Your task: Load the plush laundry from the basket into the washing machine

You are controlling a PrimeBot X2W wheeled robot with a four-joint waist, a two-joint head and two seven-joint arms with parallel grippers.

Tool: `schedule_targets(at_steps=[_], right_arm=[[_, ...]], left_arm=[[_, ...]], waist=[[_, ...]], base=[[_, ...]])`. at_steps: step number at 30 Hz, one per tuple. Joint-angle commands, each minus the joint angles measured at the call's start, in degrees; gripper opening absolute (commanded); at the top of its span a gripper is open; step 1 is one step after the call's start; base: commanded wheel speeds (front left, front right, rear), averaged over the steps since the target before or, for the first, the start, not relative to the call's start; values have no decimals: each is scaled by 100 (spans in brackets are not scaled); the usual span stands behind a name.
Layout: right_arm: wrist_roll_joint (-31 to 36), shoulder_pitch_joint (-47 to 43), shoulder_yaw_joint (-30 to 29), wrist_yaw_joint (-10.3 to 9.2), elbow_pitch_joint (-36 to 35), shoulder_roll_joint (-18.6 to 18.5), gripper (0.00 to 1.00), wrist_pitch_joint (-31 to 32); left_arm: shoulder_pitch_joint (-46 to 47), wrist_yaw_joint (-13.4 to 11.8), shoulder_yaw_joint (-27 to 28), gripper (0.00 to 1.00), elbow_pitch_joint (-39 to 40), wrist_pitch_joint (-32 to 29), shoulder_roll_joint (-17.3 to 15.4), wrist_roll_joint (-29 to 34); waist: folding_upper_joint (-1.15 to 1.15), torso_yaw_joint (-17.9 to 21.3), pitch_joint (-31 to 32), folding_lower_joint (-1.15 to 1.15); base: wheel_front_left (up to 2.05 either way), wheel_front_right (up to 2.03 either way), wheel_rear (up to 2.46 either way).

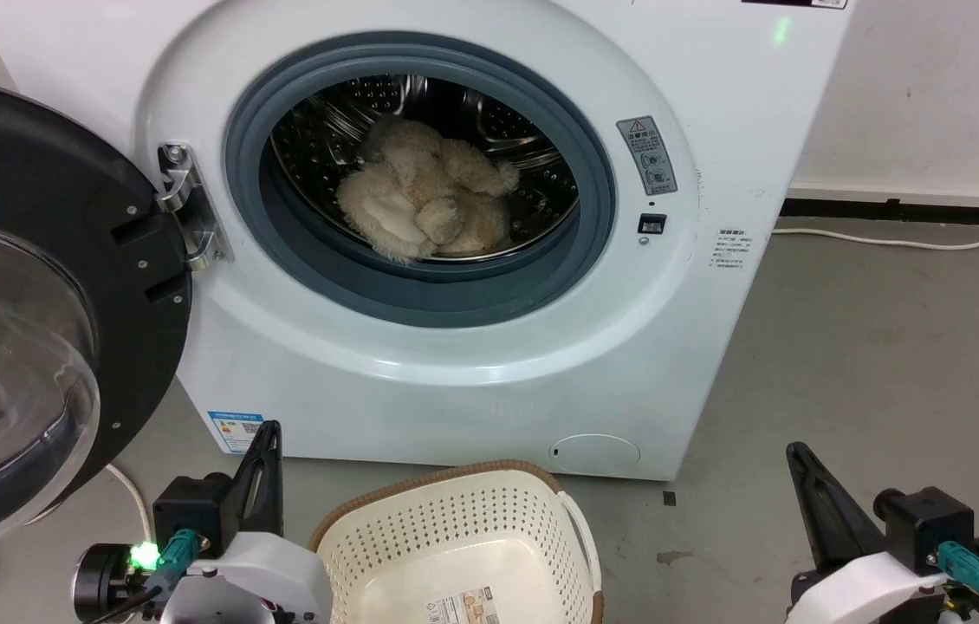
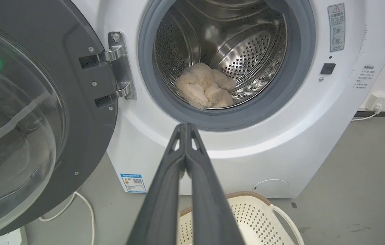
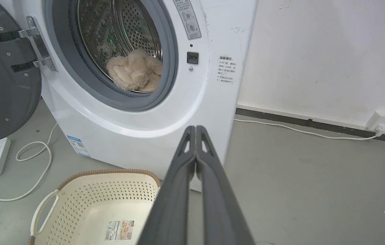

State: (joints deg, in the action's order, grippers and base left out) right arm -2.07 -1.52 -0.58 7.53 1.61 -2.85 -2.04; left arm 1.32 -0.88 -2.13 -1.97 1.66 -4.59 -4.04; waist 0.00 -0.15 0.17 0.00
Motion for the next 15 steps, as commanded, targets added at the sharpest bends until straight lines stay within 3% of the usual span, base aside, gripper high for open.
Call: schedule_targets(at_steps=[1, 15], right_arm=[[46, 86, 22, -4, -55, -2, 0, 43], [205, 152, 57, -4, -160, -3, 0, 202]], left_arm=[[-79, 20, 51, 0, 53, -26, 29, 88], [-132, 88, 211, 0, 196, -165, 169, 400]], waist=[[0, 1, -1, 0], [0, 15, -17, 0]], base=[[0, 0, 0], [0, 0, 0]])
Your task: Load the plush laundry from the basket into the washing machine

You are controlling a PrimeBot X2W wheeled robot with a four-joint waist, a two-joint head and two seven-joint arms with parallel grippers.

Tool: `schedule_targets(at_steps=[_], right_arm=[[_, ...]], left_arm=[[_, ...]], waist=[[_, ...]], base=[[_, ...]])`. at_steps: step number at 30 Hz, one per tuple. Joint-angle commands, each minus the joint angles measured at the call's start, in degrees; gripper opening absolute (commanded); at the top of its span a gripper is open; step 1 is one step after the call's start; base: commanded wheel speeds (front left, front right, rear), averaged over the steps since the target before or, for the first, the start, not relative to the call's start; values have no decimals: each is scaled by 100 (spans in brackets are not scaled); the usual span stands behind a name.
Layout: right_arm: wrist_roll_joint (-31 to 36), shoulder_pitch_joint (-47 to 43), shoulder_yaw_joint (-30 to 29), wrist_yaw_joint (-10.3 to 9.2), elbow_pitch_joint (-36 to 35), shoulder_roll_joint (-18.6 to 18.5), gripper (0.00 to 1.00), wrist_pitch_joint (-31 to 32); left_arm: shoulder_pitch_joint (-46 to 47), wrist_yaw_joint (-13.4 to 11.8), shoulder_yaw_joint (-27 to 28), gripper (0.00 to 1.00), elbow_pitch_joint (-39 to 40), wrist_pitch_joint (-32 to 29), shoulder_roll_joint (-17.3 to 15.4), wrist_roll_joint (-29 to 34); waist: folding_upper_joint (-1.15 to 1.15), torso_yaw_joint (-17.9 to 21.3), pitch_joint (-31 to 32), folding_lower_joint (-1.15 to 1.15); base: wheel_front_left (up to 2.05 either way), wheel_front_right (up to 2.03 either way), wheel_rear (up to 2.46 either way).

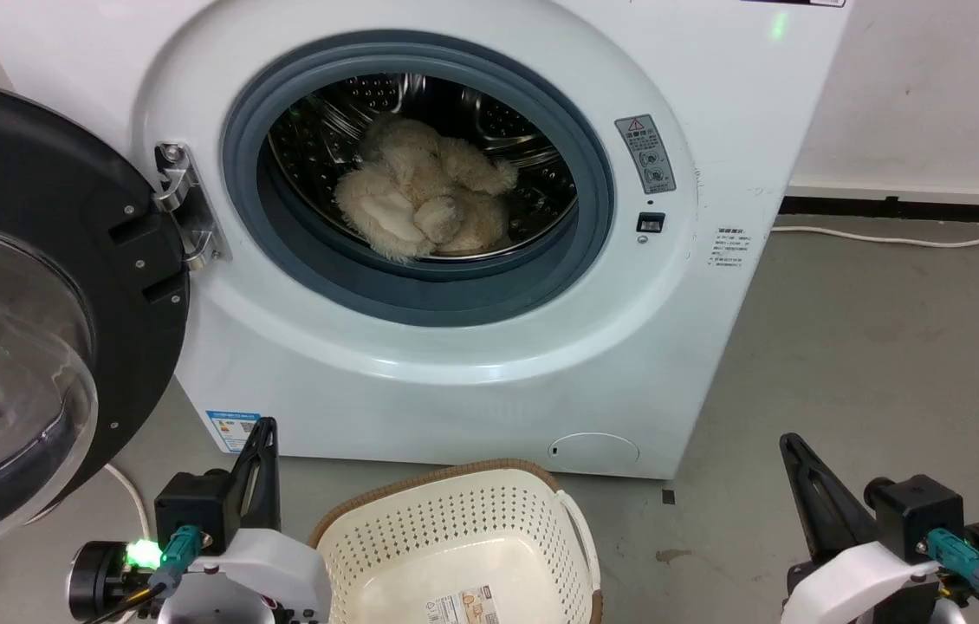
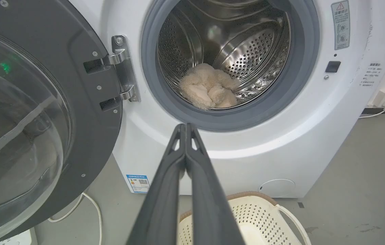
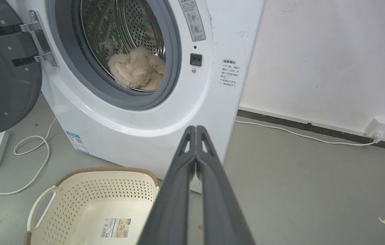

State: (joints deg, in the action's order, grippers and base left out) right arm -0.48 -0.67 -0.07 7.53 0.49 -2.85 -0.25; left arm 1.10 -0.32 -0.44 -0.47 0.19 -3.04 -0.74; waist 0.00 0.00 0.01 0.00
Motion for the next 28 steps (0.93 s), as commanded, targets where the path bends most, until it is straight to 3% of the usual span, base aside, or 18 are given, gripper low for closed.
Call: schedule_targets(at_steps=[1, 28], right_arm=[[48, 67, 7, -4, -49, -3, 0, 25], [48, 67, 7, -4, -49, -3, 0, 25]], left_arm=[[-110, 32, 44, 0, 47, -19, 16, 74], [-110, 32, 44, 0, 47, -19, 16, 74]], waist=[[0, 0, -1, 0], [0, 0, -1, 0]], base=[[0, 0, 0], [0, 0, 0]])
